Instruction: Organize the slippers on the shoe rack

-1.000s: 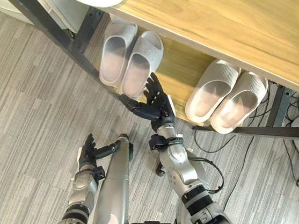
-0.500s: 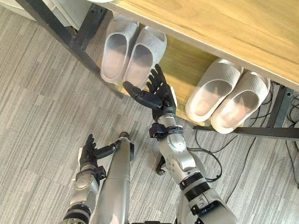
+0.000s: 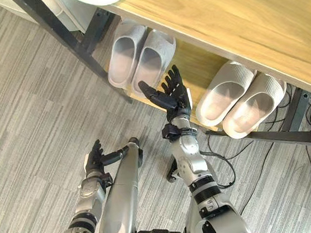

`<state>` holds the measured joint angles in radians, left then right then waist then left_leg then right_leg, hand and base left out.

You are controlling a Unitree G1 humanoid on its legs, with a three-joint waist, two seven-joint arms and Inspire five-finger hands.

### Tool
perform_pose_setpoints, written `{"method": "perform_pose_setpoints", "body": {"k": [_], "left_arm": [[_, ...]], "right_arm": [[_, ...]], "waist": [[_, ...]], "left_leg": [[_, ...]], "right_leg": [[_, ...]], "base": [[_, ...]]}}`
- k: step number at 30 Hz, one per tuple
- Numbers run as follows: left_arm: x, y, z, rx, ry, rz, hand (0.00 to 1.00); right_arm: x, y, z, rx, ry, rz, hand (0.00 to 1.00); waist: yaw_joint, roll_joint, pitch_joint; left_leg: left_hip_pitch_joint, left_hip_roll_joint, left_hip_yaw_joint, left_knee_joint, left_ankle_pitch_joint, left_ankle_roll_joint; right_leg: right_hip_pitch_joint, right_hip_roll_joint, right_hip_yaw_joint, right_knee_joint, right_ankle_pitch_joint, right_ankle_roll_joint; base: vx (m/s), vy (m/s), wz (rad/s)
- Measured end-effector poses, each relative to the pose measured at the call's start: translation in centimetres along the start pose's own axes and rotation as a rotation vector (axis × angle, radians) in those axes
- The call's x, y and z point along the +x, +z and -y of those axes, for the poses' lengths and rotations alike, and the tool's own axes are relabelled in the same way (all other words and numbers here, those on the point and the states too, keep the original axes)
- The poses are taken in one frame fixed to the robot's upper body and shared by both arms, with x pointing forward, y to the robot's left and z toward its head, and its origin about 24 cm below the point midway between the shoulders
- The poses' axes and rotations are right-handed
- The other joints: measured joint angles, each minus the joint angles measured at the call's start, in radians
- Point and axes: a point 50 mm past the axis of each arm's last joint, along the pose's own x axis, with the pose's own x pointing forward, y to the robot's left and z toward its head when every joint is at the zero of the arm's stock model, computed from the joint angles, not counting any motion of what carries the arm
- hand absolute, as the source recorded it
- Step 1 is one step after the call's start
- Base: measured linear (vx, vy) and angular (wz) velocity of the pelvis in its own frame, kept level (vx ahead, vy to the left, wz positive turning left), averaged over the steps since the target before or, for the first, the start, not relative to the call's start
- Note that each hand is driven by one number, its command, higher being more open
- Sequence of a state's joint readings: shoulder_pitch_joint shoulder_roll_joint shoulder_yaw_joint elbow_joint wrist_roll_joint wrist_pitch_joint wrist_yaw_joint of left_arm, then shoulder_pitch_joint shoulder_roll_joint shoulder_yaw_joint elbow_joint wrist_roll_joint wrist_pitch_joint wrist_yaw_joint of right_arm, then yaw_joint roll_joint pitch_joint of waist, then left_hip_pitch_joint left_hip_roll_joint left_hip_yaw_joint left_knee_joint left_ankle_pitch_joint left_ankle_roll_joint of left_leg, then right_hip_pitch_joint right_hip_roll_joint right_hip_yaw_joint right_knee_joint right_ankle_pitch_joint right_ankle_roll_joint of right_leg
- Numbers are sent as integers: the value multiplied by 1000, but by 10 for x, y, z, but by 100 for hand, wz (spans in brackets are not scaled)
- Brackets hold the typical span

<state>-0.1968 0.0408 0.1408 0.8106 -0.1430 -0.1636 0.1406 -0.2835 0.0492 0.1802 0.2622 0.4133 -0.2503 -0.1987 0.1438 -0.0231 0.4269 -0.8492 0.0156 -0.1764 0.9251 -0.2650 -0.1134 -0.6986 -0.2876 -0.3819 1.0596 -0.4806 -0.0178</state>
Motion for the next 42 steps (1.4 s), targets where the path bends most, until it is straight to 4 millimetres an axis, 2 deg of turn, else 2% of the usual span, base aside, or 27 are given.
{"method": "perform_pose_setpoints", "body": {"k": [3, 4, 6, 9, 10, 13, 14, 16, 18, 22, 24, 28, 31, 38, 42], "left_arm": [[-2, -3, 2, 6, -20, -10, 100], [-3, -7, 1, 10, -22, -22, 100], [-5, -11, 1, 18, -28, -36, 100], [-9, -23, -2, 107, -54, -83, 100], [-12, -32, -6, 138, -60, -115, 100], [-16, -43, -9, 220, -90, -158, 100], [-19, -51, -9, 261, -111, -187, 100], [-21, -56, -10, 298, -130, -206, 100], [-27, -67, -9, 356, -172, -252, 100], [-35, -80, -9, 386, -203, -300, 100], [-43, -93, -9, 417, -226, -346, 100], [-51, -102, -11, 413, -227, -381, 100], [-57, -109, -10, 420, -244, -403, 100], [-63, -113, -8, 471, -289, -401, 100], [-68, -109, 3, 509, -378, -352, 100]], "right_arm": [[-17, 0, 4, -47, -2, 12, 100], [-28, -1, 7, -76, -3, 14, 100], [-36, -1, 9, -119, -1, 15, 100], [-54, -2, 14, -246, 31, 11, 100], [-62, -5, 16, -293, 51, -7, 100], [-75, -11, 25, -387, 68, -49, 100], [-85, -17, 33, -455, 88, -93, 100], [-90, -23, 39, -494, 107, -132, 100], [-100, -36, 51, -547, 128, -222, 100], [-116, -56, 66, -561, 126, -353, 100], [-131, -69, 75, -583, 131, -453, 100], [-146, -82, 85, -600, 140, -552, 100], [-160, -95, 101, -641, 119, -670, 100], [-180, -103, 122, -682, 82, -795, 100], [-191, -107, 132, -683, 45, -853, 100]], "waist": [[-4, 0, 0], [-8, -1, -1], [-14, -2, -3], [-32, -4, -15], [-45, -11, -36], [-56, -22, -66], [-65, -25, -86], [-74, -31, -97], [-98, -33, -118], [-115, -26, -153], [-120, -9, -187], [-127, 18, -216], [-127, 39, -247], [-136, 37, -261], [-143, 37, -270]], "left_leg": [[40, 6, 9, -24, -1, 2], [75, 14, 17, -49, 0, 4], [105, 18, 27, -74, 2, 7], [193, 30, 51, -151, 11, 16], [235, 33, 63, -199, 21, 20], [307, 37, 85, -280, 39, 25], [363, 44, 104, -345, 56, 32], [407, 47, 116, -395, 73, 34], [505, 47, 143, -513, 111, 41], [593, 51, 182, -627, 152, 44], [660, 56, 220, -722, 185, 45], [727, 58, 259, -800, 213, 45], [769, 57, 281, -844, 226, 46], [818, 48, 281, -900, 266, 59], [832, 45, 277, -941, 290, 57]], "right_leg": [[39, 7, 1, -33, 10, 4], [71, 16, 2, -64, 20, 9], [97, 19, 5, -91, 28, 12], [173, 39, 14, -178, 58, 23], [208, 47, 17, -230, 76, 31], [263, 60, 26, -313, 108, 43], [314, 76, 31, -392, 141, 49], [348, 84, 35, -445, 166, 53], [430, 101, 44, -567, 220, 65], [505, 124, 66, -699, 282, 77], [556, 147, 92, -808, 340, 83], [613, 166, 126, -915, 400, 88], [656, 179, 151, -996, 450, 91], [712, 194, 161, -1088, 515, 87], [720, 195, 161, -1119, 537, 89]], "base": [[43, 58, -7], [56, 42, -12], [68, 44, -10], [101, 52, -18], [114, 45, -13], [135, 55, -21], [156, 92, -26], [138, 85, -22], [106, 63, -24], [91, 48, -28], [95, 33, -41], [28, 25, -34], [-26, 25, -25], [-98, 9, -4], [-97, 2, 0]]}}
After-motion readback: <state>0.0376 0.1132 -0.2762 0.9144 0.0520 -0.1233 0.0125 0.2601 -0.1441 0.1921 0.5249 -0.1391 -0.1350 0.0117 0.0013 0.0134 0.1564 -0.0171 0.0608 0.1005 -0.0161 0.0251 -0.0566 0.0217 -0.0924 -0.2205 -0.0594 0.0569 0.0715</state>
